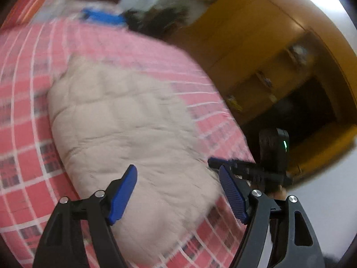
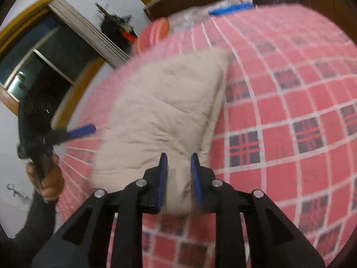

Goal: Fold large clothes

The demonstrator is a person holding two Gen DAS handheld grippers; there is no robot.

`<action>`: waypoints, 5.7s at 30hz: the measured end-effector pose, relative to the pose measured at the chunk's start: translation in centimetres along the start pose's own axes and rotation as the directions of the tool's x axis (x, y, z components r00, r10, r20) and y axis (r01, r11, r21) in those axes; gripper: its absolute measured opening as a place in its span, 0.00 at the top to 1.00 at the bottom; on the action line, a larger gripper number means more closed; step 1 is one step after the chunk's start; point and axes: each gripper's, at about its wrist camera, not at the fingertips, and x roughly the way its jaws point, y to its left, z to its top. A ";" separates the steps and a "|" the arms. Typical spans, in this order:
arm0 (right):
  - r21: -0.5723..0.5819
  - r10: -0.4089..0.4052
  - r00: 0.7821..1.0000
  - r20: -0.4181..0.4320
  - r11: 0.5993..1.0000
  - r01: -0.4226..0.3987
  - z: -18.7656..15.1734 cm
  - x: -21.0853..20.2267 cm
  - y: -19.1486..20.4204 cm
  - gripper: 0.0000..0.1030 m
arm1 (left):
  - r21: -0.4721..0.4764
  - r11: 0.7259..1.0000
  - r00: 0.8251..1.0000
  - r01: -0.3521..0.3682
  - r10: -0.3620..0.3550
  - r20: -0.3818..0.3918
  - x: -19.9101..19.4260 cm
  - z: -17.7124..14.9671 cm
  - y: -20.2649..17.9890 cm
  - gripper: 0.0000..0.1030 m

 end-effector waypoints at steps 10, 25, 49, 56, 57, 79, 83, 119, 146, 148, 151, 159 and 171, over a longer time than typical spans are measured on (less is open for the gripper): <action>-0.080 -0.136 0.984 -0.112 0.989 0.128 -4.8 5.0 0.5 1.00 | -0.070 0.997 0.992 0.034 -0.043 -0.122 5.5 -5.5 2.4 0.34; 0.047 -0.015 1.000 -0.021 0.999 0.016 7.3 3.1 1.7 0.94 | -0.116 0.987 0.994 0.108 -0.108 0.008 1.0 -2.7 1.8 0.22; 0.193 0.120 0.991 -0.053 0.975 -0.108 13.2 5.8 -4.4 0.36 | -0.283 0.957 0.997 0.062 -0.046 0.062 -1.9 -0.1 5.1 0.12; 0.357 0.278 0.955 -0.106 0.907 -0.224 11.8 5.0 -10.4 0.16 | -0.323 0.946 1.000 -0.009 0.015 0.015 -3.3 -4.5 7.8 0.11; 0.368 0.311 0.943 -0.118 0.896 -0.249 11.3 5.4 -10.8 0.16 | -0.332 0.943 1.000 0.005 -0.001 0.013 -3.0 -5.3 8.2 0.11; 0.342 0.427 0.870 -0.247 0.878 -0.334 11.8 12.7 -9.4 0.13 | -0.415 0.902 0.991 0.124 -0.137 -0.002 2.7 -6.4 11.8 0.08; 0.330 0.420 0.875 -0.241 0.883 -0.333 11.8 13.3 -8.8 0.19 | -0.395 0.915 0.994 0.087 -0.106 -0.026 3.3 -6.1 11.1 0.08; 0.231 0.504 0.821 -0.269 0.861 -0.453 1.3 15.9 7.2 0.40 | -0.386 0.920 0.997 -0.066 0.072 -0.001 -12.2 -18.5 10.5 0.17; -0.265 0.062 0.993 -0.103 0.960 -0.087 -0.9 8.2 13.7 0.93 | -0.270 0.939 0.948 -0.212 0.265 0.176 -15.1 -7.8 8.2 0.19; -0.344 0.083 0.991 -0.101 0.932 -0.113 -2.6 5.2 16.1 0.93 | -0.208 0.963 0.958 -0.170 0.211 0.194 -16.0 -8.7 6.0 0.18; -0.483 0.075 0.988 -0.135 0.866 -0.132 -6.6 2.8 19.8 0.93 | -0.141 0.980 0.972 -0.143 0.165 0.165 -15.2 -10.5 3.5 0.18; -0.604 -0.210 0.966 -0.150 0.793 0.078 -12.4 8.2 17.3 1.00 | -0.110 0.962 0.961 -0.250 0.260 0.093 -10.0 -12.4 3.7 0.18; -0.458 -0.024 0.996 -0.083 0.889 -0.016 -13.4 0.7 16.4 0.94 | -0.016 0.979 0.964 -0.204 0.203 0.170 -16.8 -18.3 -1.6 0.18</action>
